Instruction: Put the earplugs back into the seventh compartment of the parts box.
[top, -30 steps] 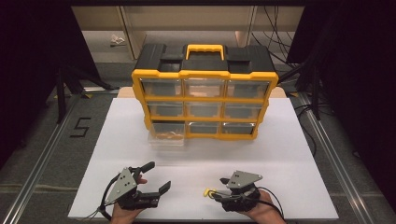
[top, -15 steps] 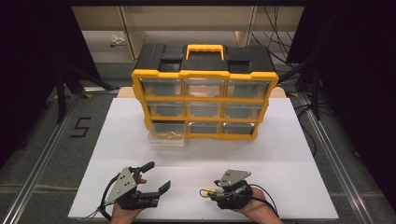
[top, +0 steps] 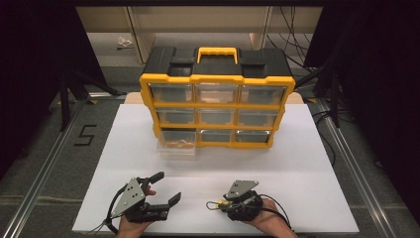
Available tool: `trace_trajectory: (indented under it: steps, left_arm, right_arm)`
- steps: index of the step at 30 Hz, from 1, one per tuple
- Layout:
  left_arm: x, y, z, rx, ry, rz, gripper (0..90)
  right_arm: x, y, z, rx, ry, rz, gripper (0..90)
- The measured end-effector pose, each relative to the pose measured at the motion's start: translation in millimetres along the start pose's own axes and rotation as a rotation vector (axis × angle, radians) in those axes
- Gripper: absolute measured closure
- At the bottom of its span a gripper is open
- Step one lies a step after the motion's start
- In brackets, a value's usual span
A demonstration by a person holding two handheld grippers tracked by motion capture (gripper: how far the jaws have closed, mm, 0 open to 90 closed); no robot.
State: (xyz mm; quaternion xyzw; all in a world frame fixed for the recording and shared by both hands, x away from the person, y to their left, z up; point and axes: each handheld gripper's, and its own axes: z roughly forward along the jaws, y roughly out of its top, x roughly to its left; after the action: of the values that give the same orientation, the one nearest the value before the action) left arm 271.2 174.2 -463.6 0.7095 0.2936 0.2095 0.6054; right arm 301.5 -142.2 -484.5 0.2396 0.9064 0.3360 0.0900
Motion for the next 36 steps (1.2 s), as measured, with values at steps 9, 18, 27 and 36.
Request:
trace_trajectory:
  steps: [9,18,27,36]
  left_arm:
    - [-0.1,0.2,-0.4,-0.003,0.0,0.001,16.3]
    - [-0.2,0.6,-0.7,-0.006,-0.001,0.002,16.3]
    - [-0.3,0.7,-0.9,-0.007,-0.001,0.003,16.3]
    - [-0.4,0.6,-0.7,-0.006,-0.001,0.005,16.3]
  right_arm:
    - [0.0,-0.2,1.1,0.02,0.006,-0.005,71.3]
    - [-1.0,0.1,-2.2,0.013,0.015,0.003,72.1]
    - [-4.0,2.7,-12.2,-0.033,-0.002,0.017,71.5]
    - [-6.5,5.1,-19.7,-0.091,-0.022,0.023,71.3]
